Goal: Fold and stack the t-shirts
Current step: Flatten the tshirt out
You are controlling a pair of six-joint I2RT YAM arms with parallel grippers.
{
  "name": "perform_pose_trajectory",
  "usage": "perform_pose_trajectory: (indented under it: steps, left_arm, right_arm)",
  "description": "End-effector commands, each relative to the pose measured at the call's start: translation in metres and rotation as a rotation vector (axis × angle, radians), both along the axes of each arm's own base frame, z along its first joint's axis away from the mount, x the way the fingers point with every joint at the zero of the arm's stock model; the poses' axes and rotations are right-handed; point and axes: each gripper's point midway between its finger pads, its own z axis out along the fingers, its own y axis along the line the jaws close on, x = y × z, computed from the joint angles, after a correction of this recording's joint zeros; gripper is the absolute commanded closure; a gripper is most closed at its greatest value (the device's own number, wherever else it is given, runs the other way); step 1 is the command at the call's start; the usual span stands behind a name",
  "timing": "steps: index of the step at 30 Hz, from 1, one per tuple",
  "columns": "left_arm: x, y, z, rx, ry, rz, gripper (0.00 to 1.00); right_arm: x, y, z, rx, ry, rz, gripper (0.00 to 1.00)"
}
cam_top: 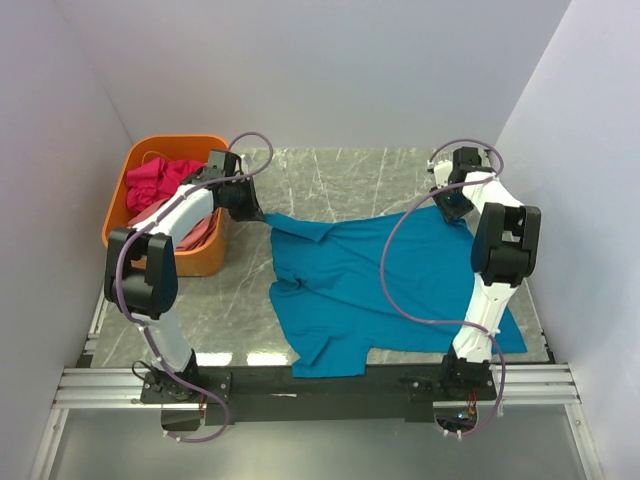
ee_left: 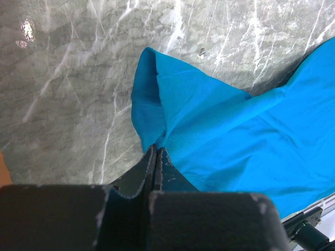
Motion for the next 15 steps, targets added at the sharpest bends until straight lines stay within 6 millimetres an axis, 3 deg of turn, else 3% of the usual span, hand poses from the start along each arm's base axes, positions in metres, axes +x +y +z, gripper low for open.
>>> perform_pose_trajectory:
  steps: [1,4,8,12,15]
  left_arm:
    - [0.001,0.000,0.013,-0.010,-0.049,-0.022,1.00]
    - [0.001,0.000,0.012,-0.007,-0.047,-0.020,1.00]
    - [0.001,0.001,0.011,-0.004,-0.045,-0.020,1.00]
    - [0.002,0.001,0.011,-0.003,-0.045,-0.019,1.00]
    - [0.002,0.001,0.010,-0.003,-0.043,-0.018,1.00]
  right_arm:
    - [0.019,-0.005,0.009,-0.049,-0.066,-0.034,0.60]
    - [0.031,-0.019,0.021,-0.111,-0.124,-0.099,0.71]
    - [0.041,-0.030,0.034,-0.155,-0.178,-0.151,0.71]
    - [0.046,-0.031,0.040,-0.152,-0.196,-0.157,0.67]
    - [0.047,-0.024,0.041,-0.118,-0.193,-0.132,0.58]
